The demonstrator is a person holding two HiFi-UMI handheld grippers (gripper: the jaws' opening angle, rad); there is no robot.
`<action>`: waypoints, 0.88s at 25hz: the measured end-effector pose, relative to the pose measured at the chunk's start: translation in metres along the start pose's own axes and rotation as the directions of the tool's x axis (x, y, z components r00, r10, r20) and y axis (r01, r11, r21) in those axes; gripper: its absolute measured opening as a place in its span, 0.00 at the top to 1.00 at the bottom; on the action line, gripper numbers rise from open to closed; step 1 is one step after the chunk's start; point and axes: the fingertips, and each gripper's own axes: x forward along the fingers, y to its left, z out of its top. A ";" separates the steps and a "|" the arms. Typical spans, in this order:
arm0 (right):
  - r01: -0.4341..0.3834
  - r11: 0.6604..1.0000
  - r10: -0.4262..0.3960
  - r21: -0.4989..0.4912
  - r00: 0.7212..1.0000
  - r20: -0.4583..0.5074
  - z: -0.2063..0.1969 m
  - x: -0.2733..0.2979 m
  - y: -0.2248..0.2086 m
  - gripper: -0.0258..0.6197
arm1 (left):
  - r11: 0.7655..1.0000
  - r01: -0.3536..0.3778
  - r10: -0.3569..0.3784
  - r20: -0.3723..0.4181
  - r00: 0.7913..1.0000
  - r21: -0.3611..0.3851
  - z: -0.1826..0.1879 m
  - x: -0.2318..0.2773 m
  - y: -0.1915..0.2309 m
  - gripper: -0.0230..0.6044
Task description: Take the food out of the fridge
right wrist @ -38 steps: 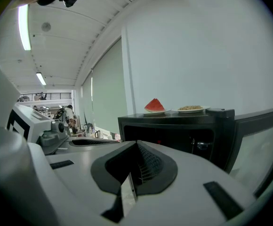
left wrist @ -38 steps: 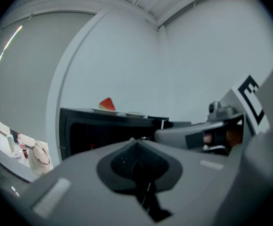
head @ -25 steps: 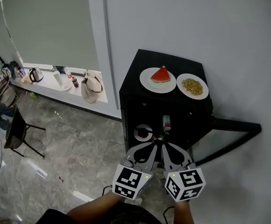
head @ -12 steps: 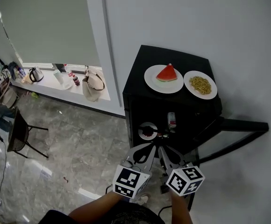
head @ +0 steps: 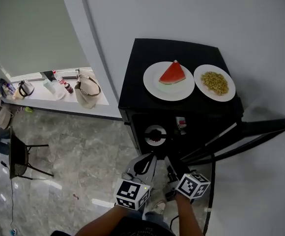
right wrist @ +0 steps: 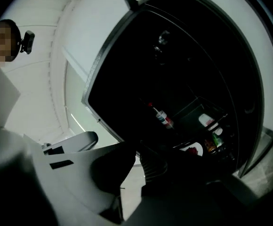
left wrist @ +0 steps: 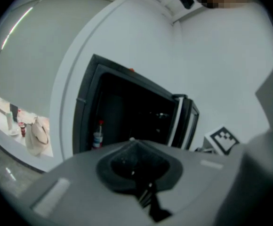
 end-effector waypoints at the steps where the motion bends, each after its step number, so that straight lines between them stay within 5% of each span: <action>1: 0.008 1.000 -0.008 0.026 1.000 0.004 -0.004 0.006 -0.009 0.96 | 1.000 0.002 -0.002 -0.007 1.000 -0.007 -0.005 0.003 0.005 0.98; 12: 0.074 0.978 -0.079 0.197 0.997 0.017 -0.067 0.074 -0.109 0.95 | 0.998 0.055 -0.055 -0.129 0.990 -0.009 -0.079 0.040 0.033 0.97; 22: 0.105 0.916 -0.136 0.388 0.989 0.053 -0.124 0.126 -0.195 0.81 | 0.996 0.094 -0.092 -0.220 0.971 -0.001 -0.132 0.072 0.055 0.97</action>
